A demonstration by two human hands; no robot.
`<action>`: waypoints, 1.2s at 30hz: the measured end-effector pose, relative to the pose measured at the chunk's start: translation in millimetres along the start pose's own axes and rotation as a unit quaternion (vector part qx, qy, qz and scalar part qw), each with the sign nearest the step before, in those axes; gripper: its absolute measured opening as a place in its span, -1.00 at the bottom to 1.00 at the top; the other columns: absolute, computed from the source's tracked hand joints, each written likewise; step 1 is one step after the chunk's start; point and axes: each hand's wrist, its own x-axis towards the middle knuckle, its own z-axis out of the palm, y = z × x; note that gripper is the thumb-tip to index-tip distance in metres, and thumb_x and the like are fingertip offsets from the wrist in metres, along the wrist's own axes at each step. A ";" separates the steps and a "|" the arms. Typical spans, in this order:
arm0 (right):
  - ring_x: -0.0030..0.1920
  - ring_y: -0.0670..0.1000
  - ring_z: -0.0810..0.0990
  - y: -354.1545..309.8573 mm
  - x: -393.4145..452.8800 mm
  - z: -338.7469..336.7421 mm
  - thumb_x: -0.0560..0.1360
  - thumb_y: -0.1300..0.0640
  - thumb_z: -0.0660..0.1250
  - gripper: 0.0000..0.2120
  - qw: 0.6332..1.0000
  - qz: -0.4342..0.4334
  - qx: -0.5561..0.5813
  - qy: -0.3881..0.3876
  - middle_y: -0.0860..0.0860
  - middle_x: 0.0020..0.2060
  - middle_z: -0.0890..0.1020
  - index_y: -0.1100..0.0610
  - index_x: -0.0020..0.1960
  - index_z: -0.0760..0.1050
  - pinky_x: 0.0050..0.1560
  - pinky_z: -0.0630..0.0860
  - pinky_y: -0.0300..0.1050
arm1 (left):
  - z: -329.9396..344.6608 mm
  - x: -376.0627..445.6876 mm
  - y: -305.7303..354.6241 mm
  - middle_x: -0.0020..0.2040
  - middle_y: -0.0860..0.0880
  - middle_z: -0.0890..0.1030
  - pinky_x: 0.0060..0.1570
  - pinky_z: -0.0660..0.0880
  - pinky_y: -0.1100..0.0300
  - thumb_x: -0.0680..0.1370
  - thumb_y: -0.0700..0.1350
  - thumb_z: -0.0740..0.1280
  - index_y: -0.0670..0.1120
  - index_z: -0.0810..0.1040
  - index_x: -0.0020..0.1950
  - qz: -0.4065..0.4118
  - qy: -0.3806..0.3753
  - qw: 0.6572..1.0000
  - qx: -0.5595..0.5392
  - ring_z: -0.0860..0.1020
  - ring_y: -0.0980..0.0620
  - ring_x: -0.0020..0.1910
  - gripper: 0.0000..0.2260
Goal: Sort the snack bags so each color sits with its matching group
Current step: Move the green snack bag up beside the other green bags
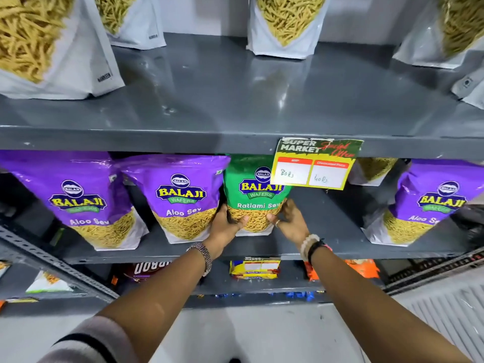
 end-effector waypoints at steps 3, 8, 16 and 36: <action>0.16 0.08 0.50 3.0 -3.4 -5.6 0.40 0.33 0.37 -0.55 1.000 -0.009 0.004 0.009 0.21 0.24 0.53 0.24 0.25 0.33 0.31 0.41 0.17 | 1.8 -1.6 7.0 0.22 -0.02 0.53 0.21 0.33 0.16 0.43 -0.18 0.41 -0.11 0.34 0.37 -0.004 0.006 0.999 0.036 0.44 0.04 0.20 -0.47; 0.13 0.15 0.59 21.1 -32.5 -29.9 0.37 0.21 0.43 -0.61 0.997 -0.012 -0.005 0.080 0.20 0.11 0.63 0.20 0.17 0.46 0.23 0.49 0.20 | 21.7 -21.1 11.0 0.27 -0.09 0.54 0.26 0.36 0.10 0.40 -0.19 0.45 -0.09 0.38 0.33 -0.018 -0.024 0.998 0.051 0.46 -0.05 0.27 -0.47; 0.05 0.08 0.63 65.0 -94.4 -101.8 0.33 0.17 0.47 -0.76 0.992 -0.037 -0.001 0.118 0.07 -0.04 0.68 -0.09 -0.07 0.57 0.16 0.52 0.22 | 84.2 -77.0 6.9 0.15 -0.05 0.62 0.25 0.46 -0.13 0.33 -0.07 0.51 0.06 0.47 0.11 -0.023 -0.074 0.994 0.080 0.54 -0.06 0.17 -0.59; -0.06 -0.14 0.65 -106.9 -209.0 -215.8 0.20 -0.27 0.44 -0.70 0.928 -0.303 0.067 0.205 -0.32 -0.25 0.69 -0.25 -0.10 0.60 0.03 0.59 -0.05 | 108.0 -182.5 199.1 0.13 0.06 0.65 0.23 0.49 -0.05 0.08 0.40 0.46 0.18 0.51 0.08 0.278 -0.075 0.952 0.107 0.59 0.05 0.14 -0.36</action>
